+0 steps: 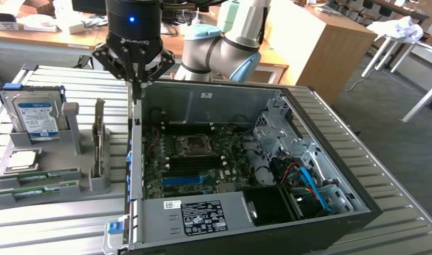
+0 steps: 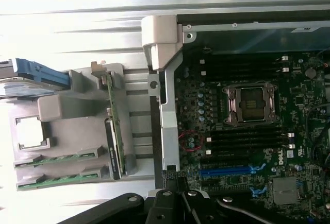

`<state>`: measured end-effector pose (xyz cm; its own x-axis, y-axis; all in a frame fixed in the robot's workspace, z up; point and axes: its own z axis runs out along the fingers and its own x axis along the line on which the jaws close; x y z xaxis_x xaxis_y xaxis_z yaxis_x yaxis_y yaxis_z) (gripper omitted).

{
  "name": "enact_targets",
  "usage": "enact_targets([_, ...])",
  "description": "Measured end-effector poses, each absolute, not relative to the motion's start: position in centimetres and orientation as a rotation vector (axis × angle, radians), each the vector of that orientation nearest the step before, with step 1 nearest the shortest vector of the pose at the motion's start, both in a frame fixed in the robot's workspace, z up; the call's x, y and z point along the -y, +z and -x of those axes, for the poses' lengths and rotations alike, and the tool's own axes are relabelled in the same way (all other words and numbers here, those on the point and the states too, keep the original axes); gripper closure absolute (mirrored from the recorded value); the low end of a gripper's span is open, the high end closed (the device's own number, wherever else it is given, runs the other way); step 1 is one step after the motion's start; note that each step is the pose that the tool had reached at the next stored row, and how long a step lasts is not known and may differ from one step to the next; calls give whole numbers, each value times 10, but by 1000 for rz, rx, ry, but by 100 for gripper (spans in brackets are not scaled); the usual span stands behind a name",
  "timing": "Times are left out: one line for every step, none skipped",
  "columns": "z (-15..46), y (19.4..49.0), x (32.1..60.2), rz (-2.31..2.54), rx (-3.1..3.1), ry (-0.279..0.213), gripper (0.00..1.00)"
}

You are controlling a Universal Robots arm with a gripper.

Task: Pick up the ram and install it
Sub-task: 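Reach for the ram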

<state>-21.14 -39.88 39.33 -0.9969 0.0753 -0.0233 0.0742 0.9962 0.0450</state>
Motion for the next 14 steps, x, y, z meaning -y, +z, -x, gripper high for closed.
enact_targets([213, 393, 399, -117, -3114, 69, 90])
enact_targets([214, 393, 399, -117, -3114, 69, 90])
enact_targets([216, 393, 399, -117, -3114, 69, 90])
enact_targets([217, 393, 399, -117, -3114, 69, 90])
enact_targets([218, 393, 399, -117, -3114, 69, 90])
enact_targets([220, 393, 399, -117, -3114, 69, 90])
enact_targets([221, 393, 399, -117, -3114, 69, 90])
enact_targets([222, 393, 399, -117, -3114, 69, 90])
enact_targets([223, 393, 399, -117, -3114, 69, 90])
enact_targets([224, 393, 399, -117, -3114, 69, 90])
enact_targets([226, 393, 399, -117, -3114, 69, 90])
enact_targets([227, 393, 399, -116, -3114, 69, 90])
enact_targets([228, 393, 399, -117, -3114, 69, 90])
enact_targets([230, 393, 399, -116, -3114, 69, 90])
